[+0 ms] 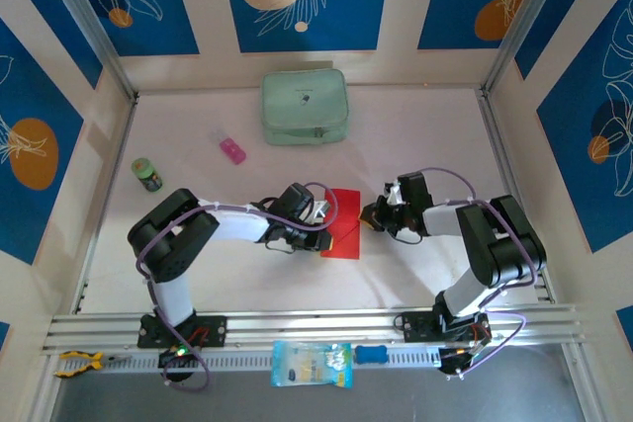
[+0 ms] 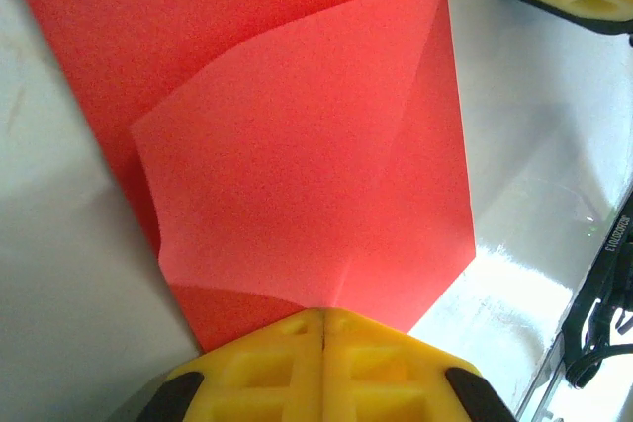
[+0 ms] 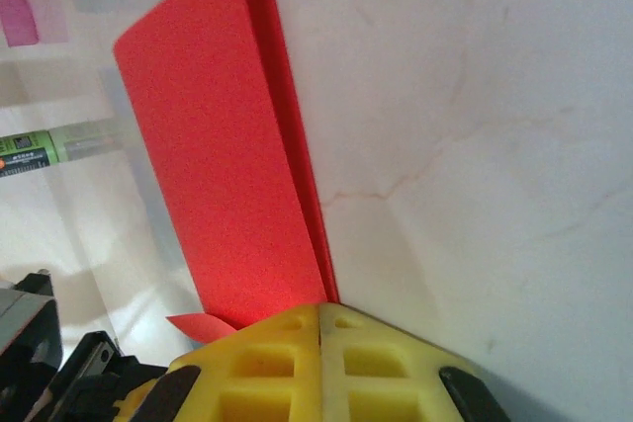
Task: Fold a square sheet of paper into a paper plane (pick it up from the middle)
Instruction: Fold the triangle a second time at the center of the table.
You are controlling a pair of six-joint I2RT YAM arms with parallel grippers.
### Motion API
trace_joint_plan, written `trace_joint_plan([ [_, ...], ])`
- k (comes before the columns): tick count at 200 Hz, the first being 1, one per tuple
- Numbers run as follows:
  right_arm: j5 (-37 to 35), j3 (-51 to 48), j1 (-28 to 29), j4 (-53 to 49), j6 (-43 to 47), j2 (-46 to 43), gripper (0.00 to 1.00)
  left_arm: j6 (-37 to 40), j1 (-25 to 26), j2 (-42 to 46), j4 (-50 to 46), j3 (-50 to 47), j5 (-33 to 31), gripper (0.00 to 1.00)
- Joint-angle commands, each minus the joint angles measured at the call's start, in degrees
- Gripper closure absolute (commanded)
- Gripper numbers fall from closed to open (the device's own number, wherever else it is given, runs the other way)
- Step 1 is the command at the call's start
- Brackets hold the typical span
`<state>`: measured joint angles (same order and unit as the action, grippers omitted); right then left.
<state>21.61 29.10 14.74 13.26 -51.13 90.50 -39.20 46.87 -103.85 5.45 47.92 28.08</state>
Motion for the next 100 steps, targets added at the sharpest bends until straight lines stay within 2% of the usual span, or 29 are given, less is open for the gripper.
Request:
trace_joint_plan([
  [1,0.81,0.42,1.54,-1.0,1.22,-4.44,0.96,-0.44,-0.14,-3.11,-8.09,-3.37,-3.9,1.0],
  [55,-1.13,1.84,9.23,-1.35,-1.2,-2.09,0.97,-0.56,-0.17,-2.63,-7.98,-2.88,-3.67,1.0],
  [100,-3.84,-0.15,8.13,-3.2,-0.59,2.65,1.0,0.59,-0.13,-0.64,-7.39,-0.67,-0.81,1.0],
])
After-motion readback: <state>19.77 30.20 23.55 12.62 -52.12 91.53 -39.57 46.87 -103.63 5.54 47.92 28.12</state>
